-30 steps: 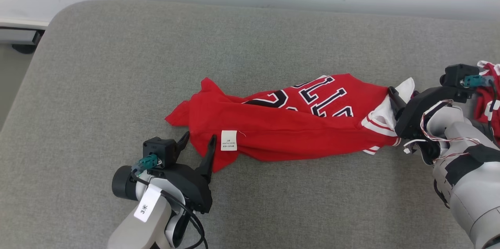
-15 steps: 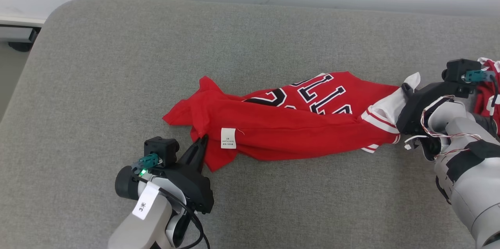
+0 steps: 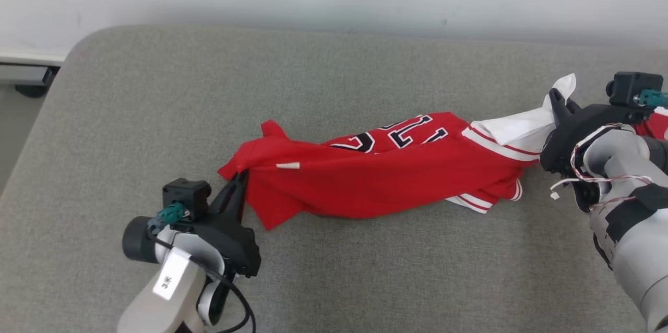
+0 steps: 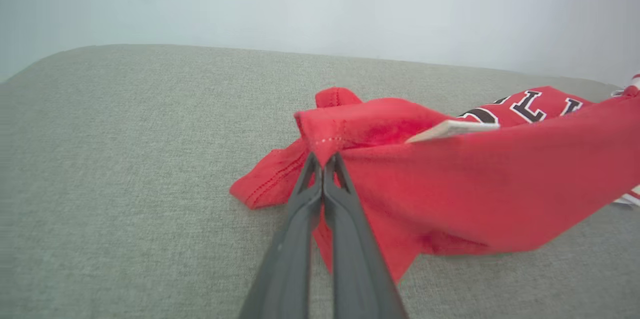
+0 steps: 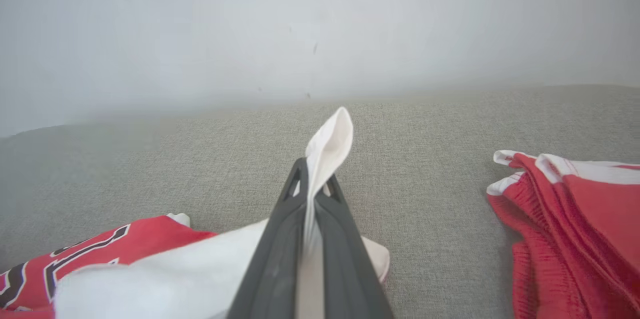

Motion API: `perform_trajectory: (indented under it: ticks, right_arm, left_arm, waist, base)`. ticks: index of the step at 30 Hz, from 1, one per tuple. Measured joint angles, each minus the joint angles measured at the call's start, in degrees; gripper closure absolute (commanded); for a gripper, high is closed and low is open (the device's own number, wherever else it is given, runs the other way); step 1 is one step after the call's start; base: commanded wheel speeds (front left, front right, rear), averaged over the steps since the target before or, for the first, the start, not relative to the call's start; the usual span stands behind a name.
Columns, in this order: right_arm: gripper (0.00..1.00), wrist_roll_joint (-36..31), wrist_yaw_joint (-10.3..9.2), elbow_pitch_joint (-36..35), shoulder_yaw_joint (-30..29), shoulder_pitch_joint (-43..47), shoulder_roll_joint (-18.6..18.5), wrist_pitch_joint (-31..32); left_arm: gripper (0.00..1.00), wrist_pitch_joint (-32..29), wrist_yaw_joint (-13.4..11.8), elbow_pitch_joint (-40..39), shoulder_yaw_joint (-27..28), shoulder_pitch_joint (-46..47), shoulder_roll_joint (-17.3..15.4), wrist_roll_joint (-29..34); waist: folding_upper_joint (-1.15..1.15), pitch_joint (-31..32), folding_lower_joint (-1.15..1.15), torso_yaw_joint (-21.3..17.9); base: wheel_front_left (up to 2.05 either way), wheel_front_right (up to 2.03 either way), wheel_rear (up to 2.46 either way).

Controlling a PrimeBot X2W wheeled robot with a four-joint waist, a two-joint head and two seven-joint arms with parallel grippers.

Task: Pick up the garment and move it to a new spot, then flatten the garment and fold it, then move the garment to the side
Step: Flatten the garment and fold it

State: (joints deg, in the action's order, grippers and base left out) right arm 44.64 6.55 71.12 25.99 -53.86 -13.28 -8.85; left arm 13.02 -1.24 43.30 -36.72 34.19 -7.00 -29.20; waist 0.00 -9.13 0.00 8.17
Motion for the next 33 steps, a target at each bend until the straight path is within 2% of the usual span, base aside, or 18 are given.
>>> perform_trajectory:
  ticks: [6,10,13,16,18,20,21,22,23,25,26,29,33]
  right_arm:
    - [1.00,-1.89,0.52,-1.14,3.47,2.56,-0.71,2.21]
    - [1.00,-1.96,0.53,-2.56,6.02,5.69,-0.60,6.87]
    - [1.00,-1.29,0.53,-5.00,7.64,6.00,-0.38,12.70]
    - [1.00,-1.25,0.53,-6.08,9.62,3.15,-0.29,19.93]
    - [1.00,0.03,0.53,-6.33,9.21,-1.60,0.32,24.40]
    - [1.00,0.24,0.53,-6.01,7.60,-9.36,0.59,26.57]
    - [1.00,0.24,0.48,-6.16,6.70,-14.16,0.25,26.57]
    - [1.00,0.21,-0.40,-6.64,5.84,-19.00,-0.35,26.35]
    - [1.00,0.01,-2.42,-7.28,5.03,-24.05,-1.15,25.01]
    - [1.00,-0.99,-4.47,-10.02,3.36,-32.59,-3.34,20.80]
    - [1.00,-0.97,-4.60,-11.60,2.09,-35.91,-4.07,18.76]
    - [1.00,-0.19,-3.85,-15.53,-0.40,-39.43,-5.15,12.55]
    - [1.00,1.46,-1.19,-15.61,-1.64,-33.29,-4.79,6.64]
  left_arm:
    - [1.00,0.14,0.37,-4.43,0.82,-4.08,-2.83,-0.66]
    - [1.00,-1.51,2.96,-6.27,0.49,-5.56,-4.36,-1.59]
    - [1.00,-5.43,6.87,-7.16,0.35,-4.63,-4.50,-4.41]
    - [1.00,-11.01,8.89,-7.36,2.83,0.16,-4.32,-10.61]
    - [1.00,-15.41,8.82,-6.88,5.73,5.93,-4.50,-15.75]
    - [1.00,-19.20,8.73,-5.47,8.08,14.28,-6.05,-16.22]
    - [1.00,-20.57,8.48,-4.89,9.70,19.02,-7.03,-16.58]
    - [1.00,-21.38,8.24,-4.38,11.27,23.71,-7.91,-16.99]
    - [1.00,-21.46,8.22,-4.04,12.79,28.71,-8.71,-16.92]
    - [1.00,-19.72,6.52,-4.94,15.94,37.73,-9.42,-16.05]
    - [1.00,-18.16,5.72,-6.41,17.46,41.39,-9.35,-15.91]
    - [1.00,-15.22,6.25,-10.66,18.11,46.80,-9.17,-14.74]
    - [1.00,-11.88,6.88,-10.18,17.75,43.12,-8.28,-14.83]
  waist:
    - [0.00,1.40,0.00,-1.30]
    - [0.00,1.32,0.00,-2.68]
    - [0.00,0.50,-0.01,-3.54]
    - [0.00,-1.04,0.00,-4.18]
    - [0.00,-2.29,0.00,-4.61]
    - [0.00,-3.65,0.00,-5.06]
    - [0.00,-4.37,0.01,-5.29]
    - [0.00,-5.10,0.01,-5.52]
    - [0.01,-5.86,0.01,-5.75]
    - [0.00,-7.37,0.01,-6.17]
    - [0.00,-8.17,0.01,-6.35]
    - [-0.02,-10.59,-0.01,-6.76]
    - [0.00,-13.24,0.02,-7.02]
  base:
    - [0.00,0.00,0.00]
    - [0.00,0.00,0.00]
    - [0.00,0.00,0.00]
    - [0.00,0.00,0.00]
    - [0.00,0.00,0.00]
    - [0.00,0.00,0.00]
    - [0.00,0.00,0.00]
    - [0.00,0.00,0.00]
    - [0.00,0.00,0.00]
    - [0.00,0.00,0.00]
    - [0.00,0.00,0.00]
    - [0.00,0.00,0.00]
    - [0.00,0.00,0.00]
